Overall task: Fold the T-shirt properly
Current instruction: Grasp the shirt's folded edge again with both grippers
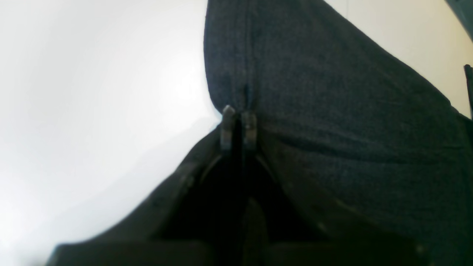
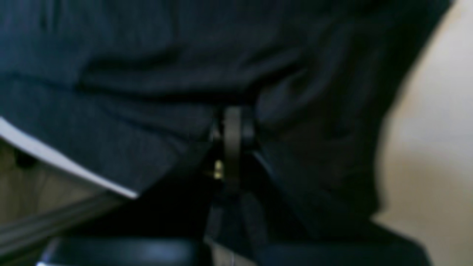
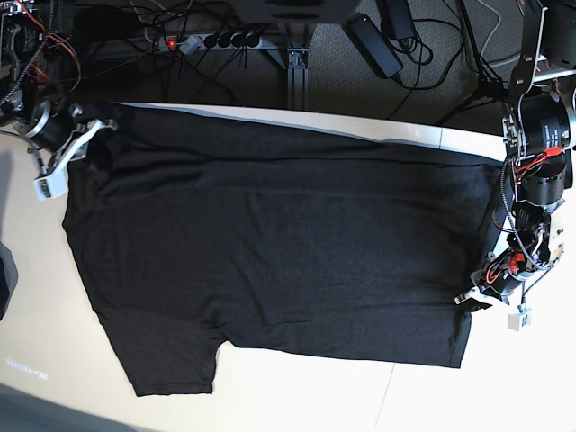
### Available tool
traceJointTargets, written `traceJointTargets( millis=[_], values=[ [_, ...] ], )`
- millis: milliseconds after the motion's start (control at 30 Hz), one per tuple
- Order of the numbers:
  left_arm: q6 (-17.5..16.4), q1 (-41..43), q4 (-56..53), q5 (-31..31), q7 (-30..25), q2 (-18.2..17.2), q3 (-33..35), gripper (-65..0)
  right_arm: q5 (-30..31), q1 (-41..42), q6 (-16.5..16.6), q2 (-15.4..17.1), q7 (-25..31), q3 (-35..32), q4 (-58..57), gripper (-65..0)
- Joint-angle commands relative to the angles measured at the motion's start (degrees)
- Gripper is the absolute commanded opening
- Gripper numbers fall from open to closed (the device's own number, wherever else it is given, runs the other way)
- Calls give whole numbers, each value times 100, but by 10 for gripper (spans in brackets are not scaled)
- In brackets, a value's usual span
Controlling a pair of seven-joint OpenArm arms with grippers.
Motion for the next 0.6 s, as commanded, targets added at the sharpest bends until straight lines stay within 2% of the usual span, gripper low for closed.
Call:
traceJointTargets(
  millis=[0,233,267,333,367,400,567],
  values=[
    [79,-92,17,122,243,-37,7,-650,136,63,317,125,101,195,170,-650],
    [74,-90,17,114,361,-35,7,-650,42,973,313,129,15,890,214,-650],
    [76,-92,17,109,378,-35,7,-650,-59,1152,313,142,17,911,177,-626],
    [76,-92,17,109,415,-35,7,-650,-245,1493,313,162,31,911,2,-456],
    [76,-92,17,109,420,-35,7,-650,-332,1652,306,157,79,909,-129,-399],
    [76,-90,17,111,431,-35,7,-650,-372,1825,267,155,125,909,-306,-378],
    [76,-87,17,109,442,-50,7,-650,-728,2865,-17,155,363,909,-1759,-378]
  ],
)
